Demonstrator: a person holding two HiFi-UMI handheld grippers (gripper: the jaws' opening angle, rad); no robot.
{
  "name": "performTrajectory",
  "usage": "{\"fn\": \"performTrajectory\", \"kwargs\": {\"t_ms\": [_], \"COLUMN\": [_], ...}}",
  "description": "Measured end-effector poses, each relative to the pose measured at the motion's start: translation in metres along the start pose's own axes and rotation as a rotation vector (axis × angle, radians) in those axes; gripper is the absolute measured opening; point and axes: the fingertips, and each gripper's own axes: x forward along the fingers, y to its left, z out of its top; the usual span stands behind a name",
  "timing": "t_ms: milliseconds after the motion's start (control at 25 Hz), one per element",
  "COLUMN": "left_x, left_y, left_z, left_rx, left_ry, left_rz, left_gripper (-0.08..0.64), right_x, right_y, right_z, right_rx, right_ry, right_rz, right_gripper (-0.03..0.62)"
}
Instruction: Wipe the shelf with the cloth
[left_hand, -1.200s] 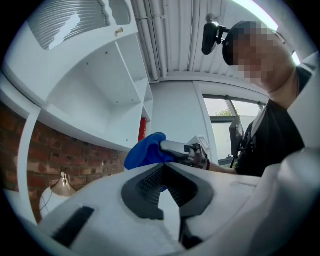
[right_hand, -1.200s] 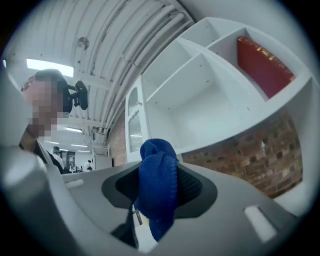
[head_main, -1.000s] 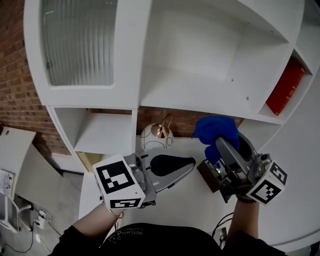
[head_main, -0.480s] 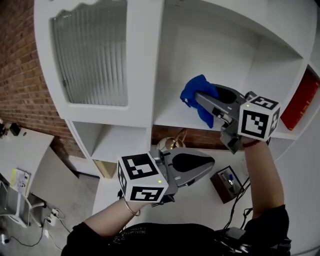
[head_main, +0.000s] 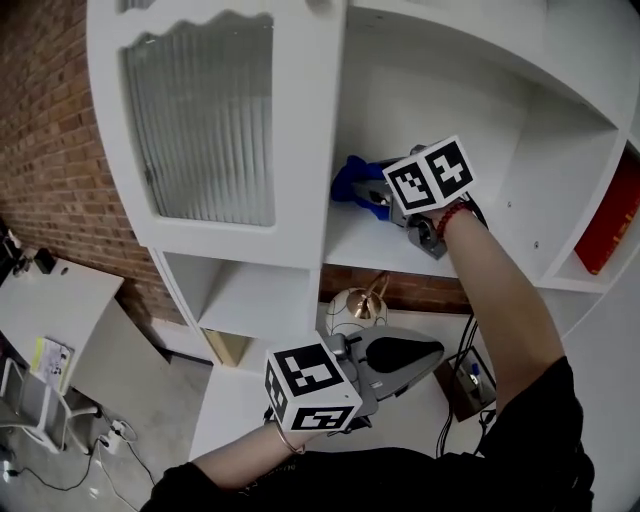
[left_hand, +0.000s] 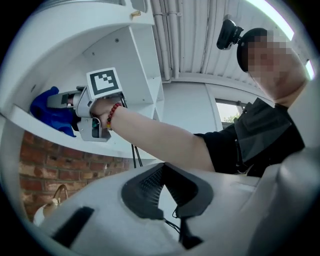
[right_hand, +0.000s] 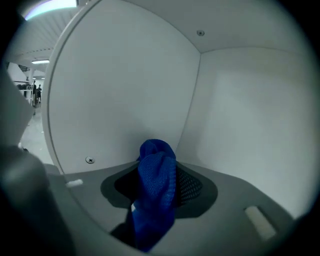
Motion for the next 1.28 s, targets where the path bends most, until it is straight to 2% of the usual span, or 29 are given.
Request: {"fn": "performTrajectory", "kwargs": {"t_ms": [160, 320, 400, 520, 640, 840, 1040, 1280], "left_x": [-0.005, -0.007, -0.007, -0.01, -0.013, -0.012, -0.004, 0.003], "left_y": [0.003, 0.005, 0.006, 0.009, 0.005, -0.014, -0.027, -0.039], "left_z": [-0.007, -0.019, -0.023, -0.025, -0.027, -0.039, -0.049, -0.046], "left_rx": [-0.039, -0.037, -0.025, -0.024, -0.039, -0.051, -0.067, -0.078], "left_ry": [-0.021, 0.002, 0.019, 0.026, -0.009, -0.045, -0.032, -0.039], "left_rz": [0.013, 0.031, 0.047, 0.066, 0.052, 0.005, -0.027, -0.047], "left_gripper": [-0.002, -0.002, -0.002, -0.002, -0.002, -0.002, -0.002, -0.002], "right_x": [0.015, 0.022, 0.022, 0.015, 0.001, -0.038, -0.091, -0.131], "right_y": [-0.004, 0.001, 0.0, -0.009, -0.029, -0.065, -0.11, -0.137], "right_z": [-0.006, -0.016, -0.019, -0.025, -0.041, -0.075, -0.114, -0.142], "right_rx": [-0.058, -0.127, -0.125, -0.059, -0.002, 0.142, 0.194, 0.282], "right_ry": [0.088, 0.185, 0.228, 0.291, 0.35, 0.375, 0.413, 0.441], "right_rz": [-0.011, -0.019, -0.038, -0.083, -0.152, -0.251, -0.398, -0.492], "right_gripper": [0.179, 0.161, 0.157, 0.153, 0.153, 0.153, 0.153, 0.153]}}
